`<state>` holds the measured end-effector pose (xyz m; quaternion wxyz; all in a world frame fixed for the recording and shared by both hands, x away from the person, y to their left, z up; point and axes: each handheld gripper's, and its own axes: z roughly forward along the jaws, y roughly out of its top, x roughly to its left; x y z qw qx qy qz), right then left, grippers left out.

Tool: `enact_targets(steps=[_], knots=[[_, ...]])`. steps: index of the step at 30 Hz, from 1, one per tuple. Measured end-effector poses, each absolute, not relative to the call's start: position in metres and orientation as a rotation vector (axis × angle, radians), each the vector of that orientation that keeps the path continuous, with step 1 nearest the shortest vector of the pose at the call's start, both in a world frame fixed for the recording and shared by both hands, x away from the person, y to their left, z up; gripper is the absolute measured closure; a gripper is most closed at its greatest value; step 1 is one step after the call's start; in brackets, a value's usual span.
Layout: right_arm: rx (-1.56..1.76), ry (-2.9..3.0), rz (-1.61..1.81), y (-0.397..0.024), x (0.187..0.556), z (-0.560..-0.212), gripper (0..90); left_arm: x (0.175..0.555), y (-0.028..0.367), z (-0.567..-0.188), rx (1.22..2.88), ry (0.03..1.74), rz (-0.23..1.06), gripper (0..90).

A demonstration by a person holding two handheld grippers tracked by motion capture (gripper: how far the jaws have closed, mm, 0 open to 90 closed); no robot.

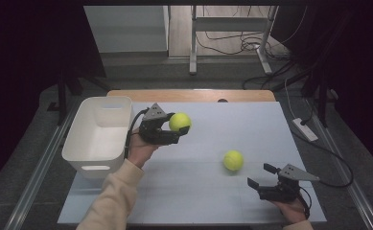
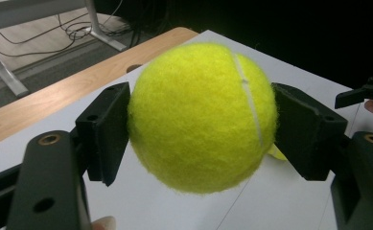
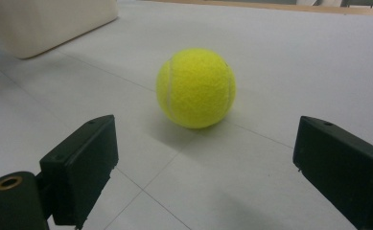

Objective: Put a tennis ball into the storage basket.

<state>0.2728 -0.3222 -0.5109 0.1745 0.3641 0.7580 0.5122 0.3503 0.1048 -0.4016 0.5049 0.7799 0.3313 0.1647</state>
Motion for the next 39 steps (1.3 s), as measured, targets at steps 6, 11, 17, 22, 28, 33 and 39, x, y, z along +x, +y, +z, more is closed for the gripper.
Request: enact_targets(steps=[6,11,17,22,28,33,39], knots=[[1.036,2.145,1.456,-0.322,0.273,-0.511,8.4,0.351,0.107,-0.400,1.878,0.808,0.405,27.1],[1.030,2.146,1.450,-0.323,0.273,-0.511,8.4,0.350,0.110,-0.397,1.871,0.805,0.415,27.1],[1.035,2.145,1.455,-0.323,0.273,-0.511,8.5,0.350,0.114,-0.393,1.852,0.797,0.429,27.1],[1.030,2.148,1.450,-0.322,0.273,-0.511,8.5,0.349,0.119,-0.389,1.844,0.798,0.439,27.1],[1.030,2.147,1.450,-0.322,0.273,-0.511,8.5,0.348,0.125,-0.384,1.827,0.809,0.449,27.1],[1.031,2.146,1.451,-0.322,0.273,-0.511,8.5,0.348,0.130,-0.382,1.819,0.821,0.460,27.1],[1.029,2.146,1.450,-0.322,0.273,-0.511,8.5,0.348,0.137,-0.378,1.810,0.834,0.473,27.1]])
